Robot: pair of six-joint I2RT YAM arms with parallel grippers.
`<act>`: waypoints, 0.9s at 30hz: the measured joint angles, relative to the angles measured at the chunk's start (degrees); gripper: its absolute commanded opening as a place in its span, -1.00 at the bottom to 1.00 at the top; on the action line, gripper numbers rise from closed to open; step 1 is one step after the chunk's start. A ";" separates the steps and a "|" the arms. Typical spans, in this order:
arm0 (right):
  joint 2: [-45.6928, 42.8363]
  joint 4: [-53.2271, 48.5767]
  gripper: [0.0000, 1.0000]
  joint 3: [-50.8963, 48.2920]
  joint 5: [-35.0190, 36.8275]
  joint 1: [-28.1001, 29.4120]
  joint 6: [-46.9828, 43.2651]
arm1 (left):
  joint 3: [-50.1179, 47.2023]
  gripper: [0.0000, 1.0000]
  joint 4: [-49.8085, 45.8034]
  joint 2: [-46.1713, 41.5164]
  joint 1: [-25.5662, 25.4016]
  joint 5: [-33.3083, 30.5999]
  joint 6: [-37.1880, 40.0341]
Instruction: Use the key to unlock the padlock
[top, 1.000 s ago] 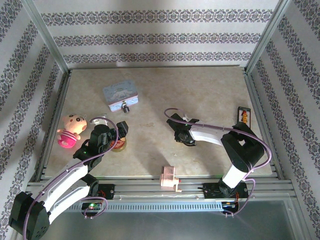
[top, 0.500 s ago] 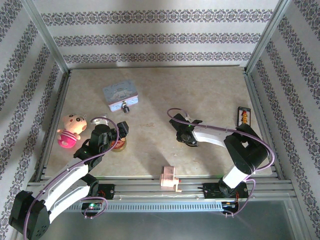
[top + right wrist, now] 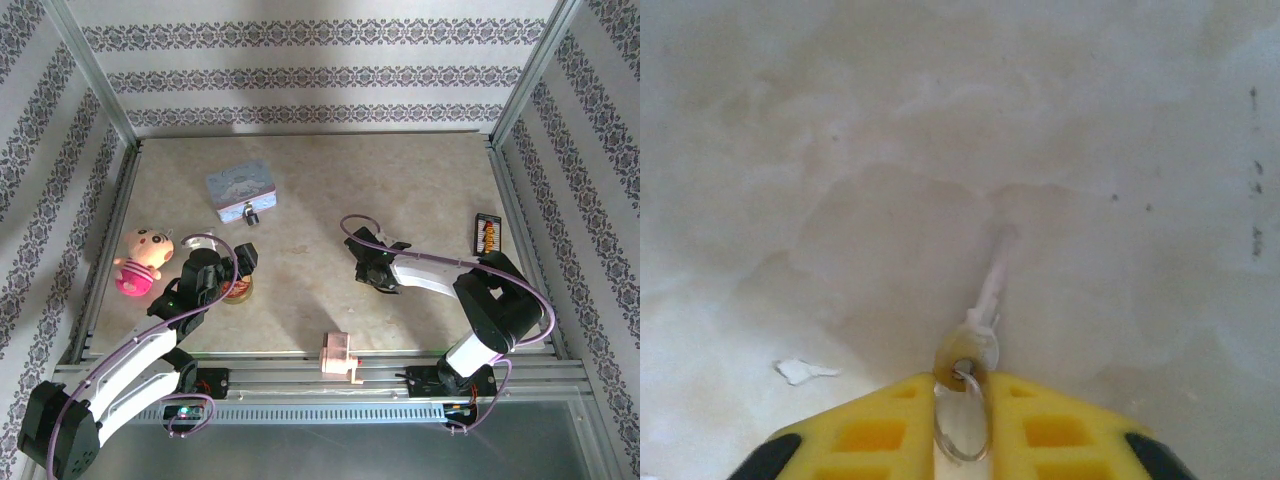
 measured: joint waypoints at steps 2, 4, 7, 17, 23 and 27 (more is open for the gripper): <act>0.00 -0.11 -0.83 0.00 0.00 0.00 -0.22 | 0.00 0.99 0.00 0.00 0.00 0.02 0.00; 0.00 -0.33 -0.92 0.02 0.20 0.00 -0.50 | 0.00 0.99 0.00 0.02 0.00 0.02 0.00; -0.04 -1.33 -1.00 0.20 1.03 0.04 -1.31 | 0.07 0.99 -0.04 0.04 0.00 0.02 0.00; -6.21 -7.06 -1.00 1.57 4.04 4.52 -11.28 | 2.21 0.99 -0.26 -0.96 0.00 3.23 -0.33; -11.74 -7.78 -1.00 4.44 -3.74 5.90 -16.35 | 2.25 0.99 1.81 -2.29 0.00 10.05 1.05; -17.33 -4.83 -1.00 4.68 -13.81 5.20 -16.83 | 2.08 0.98 4.26 -2.34 0.00 13.66 2.82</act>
